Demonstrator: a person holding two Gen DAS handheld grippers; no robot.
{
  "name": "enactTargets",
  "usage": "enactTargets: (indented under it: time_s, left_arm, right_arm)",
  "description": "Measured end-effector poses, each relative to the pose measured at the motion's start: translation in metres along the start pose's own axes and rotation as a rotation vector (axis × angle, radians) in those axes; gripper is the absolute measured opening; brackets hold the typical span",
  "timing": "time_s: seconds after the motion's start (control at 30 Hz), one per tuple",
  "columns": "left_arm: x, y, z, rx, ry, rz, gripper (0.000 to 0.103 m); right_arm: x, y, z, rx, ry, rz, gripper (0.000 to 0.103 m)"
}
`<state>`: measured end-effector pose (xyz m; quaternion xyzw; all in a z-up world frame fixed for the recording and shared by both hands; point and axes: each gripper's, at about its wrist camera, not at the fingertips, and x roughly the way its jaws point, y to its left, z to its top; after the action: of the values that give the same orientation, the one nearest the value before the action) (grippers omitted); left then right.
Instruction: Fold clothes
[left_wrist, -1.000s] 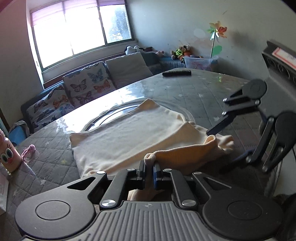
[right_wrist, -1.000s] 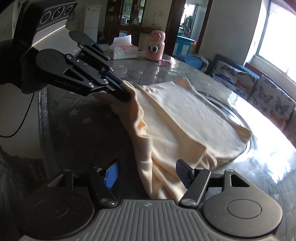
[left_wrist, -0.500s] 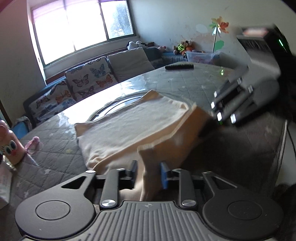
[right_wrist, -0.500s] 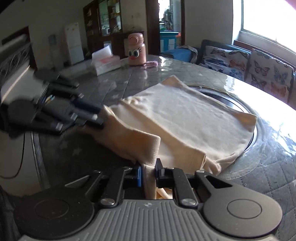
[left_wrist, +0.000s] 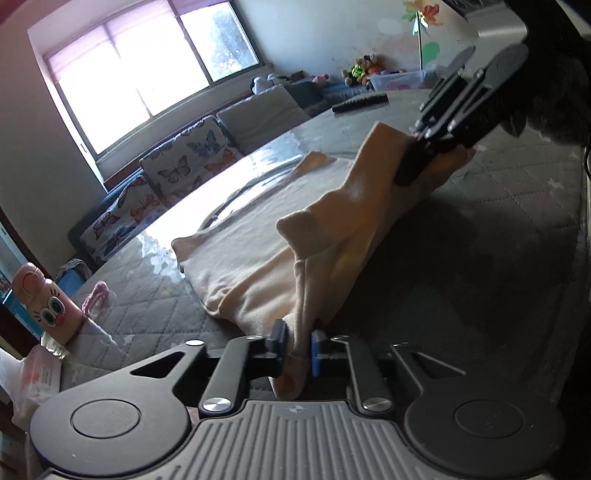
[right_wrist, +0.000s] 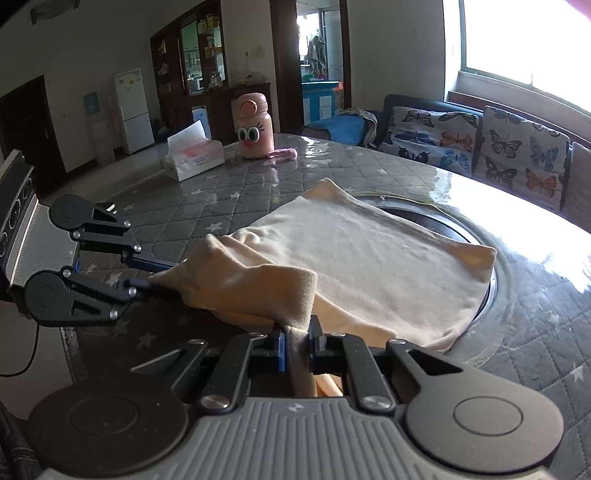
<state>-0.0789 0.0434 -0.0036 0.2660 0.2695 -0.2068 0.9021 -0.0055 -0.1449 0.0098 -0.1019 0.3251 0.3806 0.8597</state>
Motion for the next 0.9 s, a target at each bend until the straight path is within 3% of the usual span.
enactTargets:
  time_s: [0.3,0.53,0.7,0.9]
  left_arm:
    - [-0.051,-0.002,0.006,-0.003,-0.067,-0.058,0.011]
    - [-0.104,0.002,0.012,-0.083,-0.115,-0.128,0.01]
    - [-0.092,0.026,0.023,-0.18,-0.112,-0.101,0.01]
    - [-0.045,0.063,0.042,-0.26,-0.086,-0.058,0.01]
  right_arm:
    - [-0.038,0.01,-0.008,-0.002,-0.048,0.038,0.009]
    - [-0.089,0.03,-0.009,-0.008,-0.073,0.107,0.009]
    - [-0.086,0.027,0.009,-0.025,-0.087,0.107,0.008]
    - [-0.051,0.002,0.04,-0.008,-0.076,0.079,0.008]
